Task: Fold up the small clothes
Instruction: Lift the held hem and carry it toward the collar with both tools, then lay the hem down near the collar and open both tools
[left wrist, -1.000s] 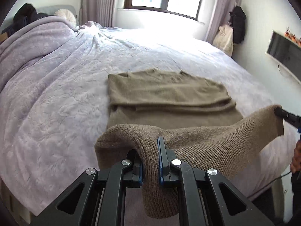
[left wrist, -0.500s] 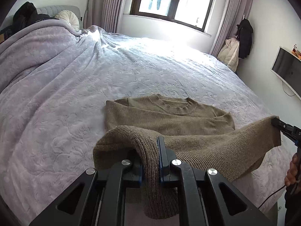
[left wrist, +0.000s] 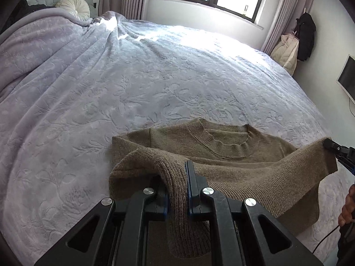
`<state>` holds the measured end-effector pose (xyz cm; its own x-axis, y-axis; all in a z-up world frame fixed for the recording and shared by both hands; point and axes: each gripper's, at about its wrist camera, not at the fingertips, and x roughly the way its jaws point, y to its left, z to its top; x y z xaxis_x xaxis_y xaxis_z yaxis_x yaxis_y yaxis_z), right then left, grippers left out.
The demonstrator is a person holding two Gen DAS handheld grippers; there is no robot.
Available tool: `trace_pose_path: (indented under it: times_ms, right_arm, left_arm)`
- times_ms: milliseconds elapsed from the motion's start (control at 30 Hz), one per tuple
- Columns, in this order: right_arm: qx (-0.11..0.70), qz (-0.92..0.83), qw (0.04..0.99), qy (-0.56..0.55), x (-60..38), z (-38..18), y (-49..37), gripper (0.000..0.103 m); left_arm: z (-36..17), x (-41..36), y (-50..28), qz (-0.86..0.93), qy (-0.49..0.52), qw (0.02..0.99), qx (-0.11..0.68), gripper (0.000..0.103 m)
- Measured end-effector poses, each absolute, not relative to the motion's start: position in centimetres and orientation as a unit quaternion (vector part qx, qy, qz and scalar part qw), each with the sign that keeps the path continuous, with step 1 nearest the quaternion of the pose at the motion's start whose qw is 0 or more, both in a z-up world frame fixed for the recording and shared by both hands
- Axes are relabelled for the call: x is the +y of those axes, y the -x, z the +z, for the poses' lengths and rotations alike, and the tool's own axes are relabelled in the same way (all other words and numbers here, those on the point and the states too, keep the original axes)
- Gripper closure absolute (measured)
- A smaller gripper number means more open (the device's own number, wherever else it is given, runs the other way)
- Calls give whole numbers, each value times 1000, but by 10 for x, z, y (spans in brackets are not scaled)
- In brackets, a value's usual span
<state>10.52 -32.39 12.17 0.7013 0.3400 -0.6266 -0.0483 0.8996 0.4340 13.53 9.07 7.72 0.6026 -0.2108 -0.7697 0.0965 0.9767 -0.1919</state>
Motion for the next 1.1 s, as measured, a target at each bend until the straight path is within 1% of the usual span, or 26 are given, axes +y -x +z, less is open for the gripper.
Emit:
trace_pose_path:
  times_ms: [167,333,433,500,567,600,633,667,700,733,767,867,933,1000,1100]
  right_arm:
    - [413,79,886,-197,-324,84,-147,96]
    - [459,46,857,-230,-340,47,-182,96]
    - [496,32,824,-273,-349,23,-199,94]
    - [503,30,813,-291,-355,17,-203,94]
    - [497,32,814,-299,-358,22,-201,92]
    - [490,30,818,-299,-358,27,-198,86]
    - [481,24,825,-295,-359,33,-196,80]
    - [468,15,834,-291,-359,39,-192,61]
    - [456,9,842,-287,-359,45,-188,34]
    - [446,5,849,-285,-359,50,-185,25]
    - [436,3,854,-284,-359,55,-181,23]
    - [419,9,865,-275,-360,71,-166,23]
    - [419,5,876,-238,-357,80,-153,23]
    - [432,0,884,-177,-348,83,-143,23]
    - [458,-7,886,-77,-329,77,-121,23]
  left_arm:
    - [37,91,-170,-81,75,872,478,90]
    - [5,105,-202,-90,152,833,525,89]
    - [2,114,-212,-101,197,813,539,89]
    - [4,121,-213,-113,222,801,544,81]
    - [7,129,-213,-123,252,792,543,78]
    - [8,132,-213,-127,268,787,542,78]
    - [9,136,-213,-130,285,780,542,73]
    - [9,138,-213,-138,305,772,540,48]
    - [10,140,-214,-142,319,769,535,16]
    - [13,142,-213,-132,325,774,527,8]
    - [21,144,-209,-109,323,788,512,5]
    - [37,144,-205,-104,315,796,507,5]
    - [51,146,-193,-89,295,814,493,5]
    - [63,140,-175,-64,232,844,479,5]
    - [66,120,-136,-35,94,875,474,5]
